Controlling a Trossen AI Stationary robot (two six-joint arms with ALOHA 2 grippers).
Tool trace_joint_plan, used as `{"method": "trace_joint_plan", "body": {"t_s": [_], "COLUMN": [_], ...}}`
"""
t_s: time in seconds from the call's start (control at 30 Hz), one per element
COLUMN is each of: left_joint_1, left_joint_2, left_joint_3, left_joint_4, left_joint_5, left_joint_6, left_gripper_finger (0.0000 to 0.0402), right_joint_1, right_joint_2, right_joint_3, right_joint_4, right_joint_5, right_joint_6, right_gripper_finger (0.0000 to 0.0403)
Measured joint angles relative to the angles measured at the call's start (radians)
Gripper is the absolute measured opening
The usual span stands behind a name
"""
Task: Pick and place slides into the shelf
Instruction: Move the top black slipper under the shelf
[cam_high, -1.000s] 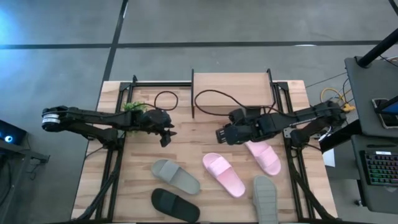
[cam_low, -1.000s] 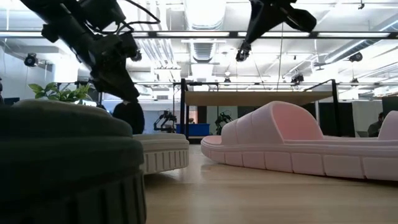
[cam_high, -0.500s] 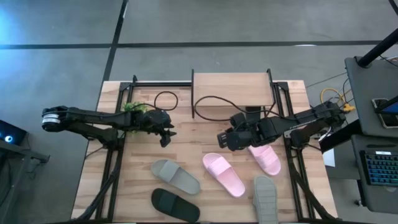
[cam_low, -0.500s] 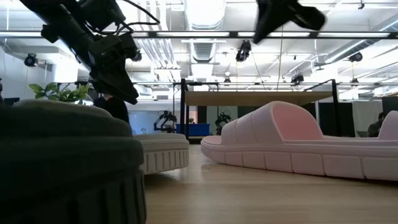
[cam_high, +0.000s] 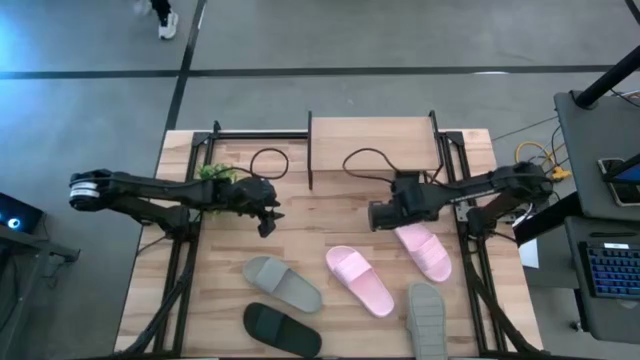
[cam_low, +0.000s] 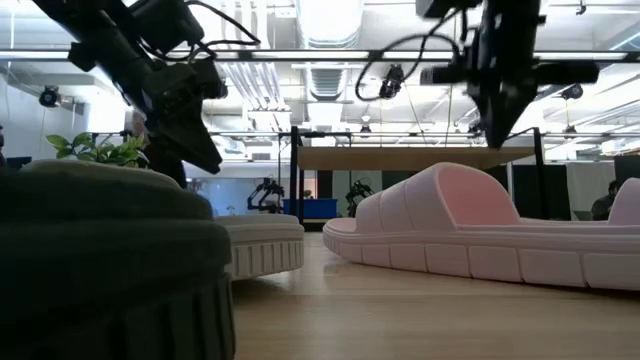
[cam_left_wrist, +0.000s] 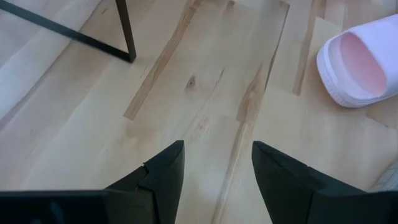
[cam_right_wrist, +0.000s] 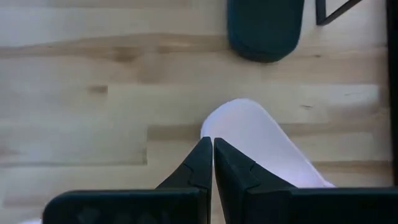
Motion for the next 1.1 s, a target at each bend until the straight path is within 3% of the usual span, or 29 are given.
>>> {"method": "trace_joint_plan", "body": {"t_s": [0.33, 0.6, 0.8, 1.1], "left_joint_1": [0.0, 0.0, 0.001, 0.002], "left_joint_2": [0.021, 0.021, 0.021, 0.021], "left_joint_3": [0.0, 0.0, 0.004, 0.005], "left_joint_4": [0.001, 0.002, 0.001, 0.0], "left_joint_5": [0.0, -0.007, -0.009, -0.026], "left_joint_6": [-0.001, -0.001, 0.0, -0.001], "left_gripper_finger": [0.0173, 0.0173, 0.0173, 0.0173], "right_joint_1": [-0.087, -0.119, -0.161, -0.204], "right_joint_2": [0.001, 0.027, 0.047, 0.108], "right_joint_3": [-0.152, -0.266, -0.314, -0.334], "right_joint_4": [0.178, 0.269, 0.4, 0.413], "right_joint_5": [0.016, 0.031, 0.037, 0.108], "right_joint_6": [-0.125, -0.087, -0.168, -0.213], "right_gripper_finger": [0.0009, 0.0009, 0.0009, 0.0009]}}
